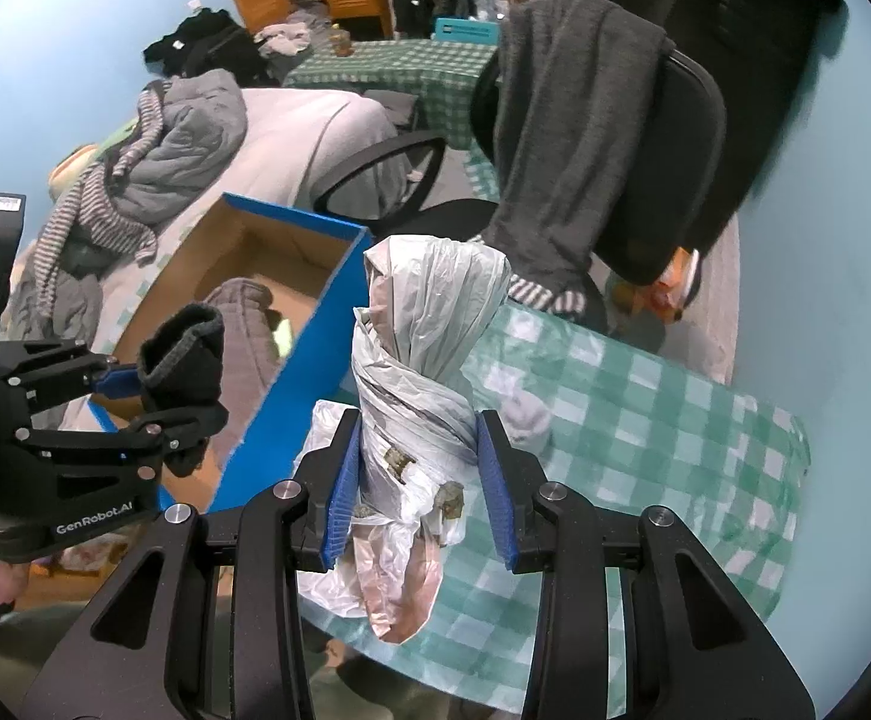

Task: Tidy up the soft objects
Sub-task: 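Carry the black sock and plastic bag in both tools over the box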

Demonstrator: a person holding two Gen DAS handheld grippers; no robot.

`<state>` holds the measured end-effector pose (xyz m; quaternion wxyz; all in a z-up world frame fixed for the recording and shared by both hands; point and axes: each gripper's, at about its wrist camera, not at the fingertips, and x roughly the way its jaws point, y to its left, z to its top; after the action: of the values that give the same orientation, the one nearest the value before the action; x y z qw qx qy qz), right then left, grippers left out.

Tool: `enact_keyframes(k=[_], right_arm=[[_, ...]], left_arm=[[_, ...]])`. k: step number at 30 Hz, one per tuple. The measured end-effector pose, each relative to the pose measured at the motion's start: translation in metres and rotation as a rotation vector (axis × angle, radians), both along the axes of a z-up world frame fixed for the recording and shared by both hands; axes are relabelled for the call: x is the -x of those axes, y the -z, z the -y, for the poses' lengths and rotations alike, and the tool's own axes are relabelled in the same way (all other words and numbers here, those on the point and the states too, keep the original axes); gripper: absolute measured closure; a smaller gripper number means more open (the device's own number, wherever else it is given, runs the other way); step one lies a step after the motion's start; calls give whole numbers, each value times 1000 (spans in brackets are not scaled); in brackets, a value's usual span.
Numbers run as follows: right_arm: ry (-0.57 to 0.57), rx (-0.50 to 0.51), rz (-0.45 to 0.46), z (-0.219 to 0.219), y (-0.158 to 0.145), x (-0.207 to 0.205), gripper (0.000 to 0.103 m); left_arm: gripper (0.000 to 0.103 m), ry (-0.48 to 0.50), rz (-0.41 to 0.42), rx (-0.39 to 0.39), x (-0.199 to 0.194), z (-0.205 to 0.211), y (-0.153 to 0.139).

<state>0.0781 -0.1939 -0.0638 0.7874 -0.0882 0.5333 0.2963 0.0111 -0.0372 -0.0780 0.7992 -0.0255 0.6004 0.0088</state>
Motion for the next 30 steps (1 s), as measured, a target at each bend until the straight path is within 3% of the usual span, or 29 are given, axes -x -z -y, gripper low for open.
enact_keyframes(k=[30], right_arm=[[-246,-38,-22,-134,9,4,66]], left_arm=[[66,-238,-17,-28,40,-117,8]])
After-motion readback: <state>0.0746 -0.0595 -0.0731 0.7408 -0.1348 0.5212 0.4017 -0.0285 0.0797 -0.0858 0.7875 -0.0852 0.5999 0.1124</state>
